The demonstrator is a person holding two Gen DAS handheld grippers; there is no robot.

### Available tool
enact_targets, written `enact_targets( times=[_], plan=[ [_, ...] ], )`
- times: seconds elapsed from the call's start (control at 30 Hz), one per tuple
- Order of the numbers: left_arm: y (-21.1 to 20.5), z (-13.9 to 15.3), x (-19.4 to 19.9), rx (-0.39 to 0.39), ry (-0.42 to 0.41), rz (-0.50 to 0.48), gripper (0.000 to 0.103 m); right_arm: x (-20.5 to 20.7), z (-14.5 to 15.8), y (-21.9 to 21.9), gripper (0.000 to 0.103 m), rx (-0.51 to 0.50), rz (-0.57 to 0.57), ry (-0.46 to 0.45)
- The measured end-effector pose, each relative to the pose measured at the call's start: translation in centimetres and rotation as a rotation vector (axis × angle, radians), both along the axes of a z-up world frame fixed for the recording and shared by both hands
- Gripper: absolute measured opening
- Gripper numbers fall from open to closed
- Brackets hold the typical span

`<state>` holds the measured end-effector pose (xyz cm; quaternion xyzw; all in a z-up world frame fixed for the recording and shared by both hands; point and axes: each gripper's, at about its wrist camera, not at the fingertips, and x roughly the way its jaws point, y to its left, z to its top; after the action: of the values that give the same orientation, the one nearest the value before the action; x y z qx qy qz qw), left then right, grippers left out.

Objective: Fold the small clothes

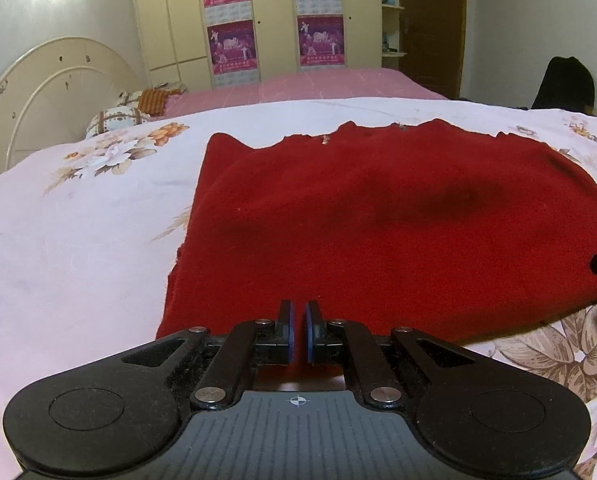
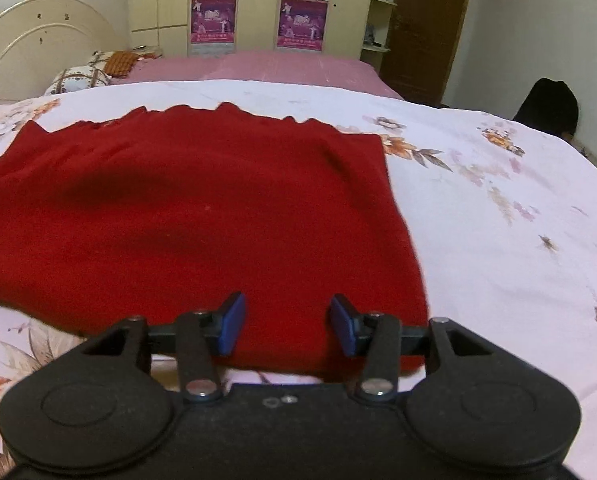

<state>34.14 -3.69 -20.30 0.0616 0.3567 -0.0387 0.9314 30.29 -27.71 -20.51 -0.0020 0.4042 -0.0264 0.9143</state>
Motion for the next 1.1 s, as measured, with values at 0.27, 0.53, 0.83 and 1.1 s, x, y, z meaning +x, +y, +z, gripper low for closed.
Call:
enact_targets(
  times=[0.27,0.53,0.83,1.1],
  plan=[
    [0.1,-0.1,0.3,0.001,0.001,0.002,0.006,-0.3,-0.2,-0.5,0.047,0.028,-0.014,0.016],
    [-0.2,1.2,0.9,-0.009,-0.005,0.023,0.006,0.0,1.6,-1.3,0.047,0.095,-0.012,-0.001],
    [-3.2,3.0,5.0,-0.041,-0.047,-0.018,0.006,4.2,3.5,-1.6,0.047,0.104,0.009,-0.100],
    [-4.0,1.6,10.9,-0.024,-0.039,0.019,0.006,8.8,3.0,-1.0,0.048,0.073,0.063,-0.115]
  ],
)
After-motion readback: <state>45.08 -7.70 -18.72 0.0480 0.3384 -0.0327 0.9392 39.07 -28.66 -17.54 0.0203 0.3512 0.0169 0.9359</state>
